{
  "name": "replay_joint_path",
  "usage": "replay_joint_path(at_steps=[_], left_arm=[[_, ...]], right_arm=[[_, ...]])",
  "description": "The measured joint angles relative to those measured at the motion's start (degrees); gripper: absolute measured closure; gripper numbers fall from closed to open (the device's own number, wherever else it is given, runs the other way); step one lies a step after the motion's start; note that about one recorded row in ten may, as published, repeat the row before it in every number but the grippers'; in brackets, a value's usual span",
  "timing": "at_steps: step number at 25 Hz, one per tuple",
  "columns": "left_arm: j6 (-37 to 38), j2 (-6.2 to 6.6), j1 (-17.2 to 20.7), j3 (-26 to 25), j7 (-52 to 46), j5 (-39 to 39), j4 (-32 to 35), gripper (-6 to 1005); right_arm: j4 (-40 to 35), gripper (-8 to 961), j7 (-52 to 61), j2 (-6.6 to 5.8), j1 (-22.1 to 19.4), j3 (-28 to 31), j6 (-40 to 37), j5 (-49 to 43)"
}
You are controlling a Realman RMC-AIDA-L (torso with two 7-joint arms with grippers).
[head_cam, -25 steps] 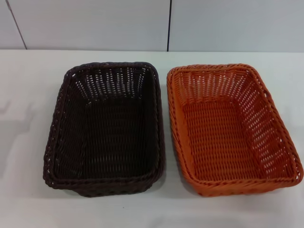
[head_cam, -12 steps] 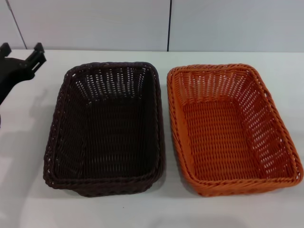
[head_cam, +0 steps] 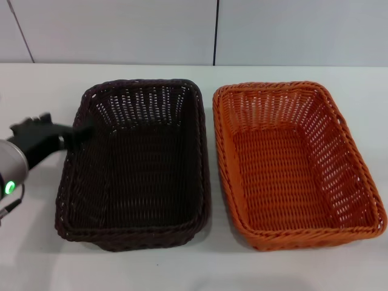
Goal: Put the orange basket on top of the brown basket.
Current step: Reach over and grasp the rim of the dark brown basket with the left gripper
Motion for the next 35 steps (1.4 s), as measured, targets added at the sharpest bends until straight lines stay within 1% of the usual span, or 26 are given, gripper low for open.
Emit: replay_joint_path(at_steps=[2,3,4,7,8,9,18,19,20,25,35], left_arm=[[0.0,0.0,0.0,0.0,0.0,0.0,0.0,186],[-10.58,-1.24,-1.12,-0.56,2.7,0.33,-3.2,186],[-15.73,-1.26,-2.47,-0.71,2.59,0.37,-4.97,187],[-15.73,-1.26,-2.47,-0.71,2.59,0.37,-4.97,188],[-20.94,-1.28,-4.51,-1.4,2.31,0.45,-5.88,189],[-21.74,-1.29,-5.22,-1.99,2.29,0.55,-5.31,189],[-21.86,-1.36,-7.01,-4.42,2.42,0.74,-1.99,194],[-22.01,-1.37,-7.71,-4.84,2.48,0.76,-1.06,194],[-22.01,-1.37,-7.71,-4.84,2.48,0.76,-1.06,195],[-22.83,-1.35,-10.05,-5.37,2.51,0.67,2.34,197],[-24.65,-1.4,-12.55,-5.73,1.37,0.37,5.48,202]], right_arm=[[0.24,134,0.0,-0.27,0.04,0.18,-0.06,-0.03],[0.32,134,0.0,-0.36,0.16,0.23,-0.12,-0.03],[0.51,134,0.0,-0.4,0.56,0.23,-0.39,-0.05],[0.98,134,0.0,-0.4,1.17,0.24,-0.69,-0.06],[1.28,134,-0.01,-0.35,1.46,0.23,-0.79,-0.06],[1.97,134,-0.01,-0.17,2.14,0.05,-0.87,-0.07],[2.41,134,-0.01,0.02,2.6,-0.24,-1.05,-0.17],[2.35,134,-0.01,0.03,2.52,-0.24,-1.05,-0.17],[2.35,134,-0.01,0.03,2.52,-0.24,-1.05,-0.17],[2.21,134,-0.02,0.05,2.62,-0.23,-1.05,-0.18],[2.11,134,-0.05,0.05,3.37,0.23,-1.77,-1.46]])
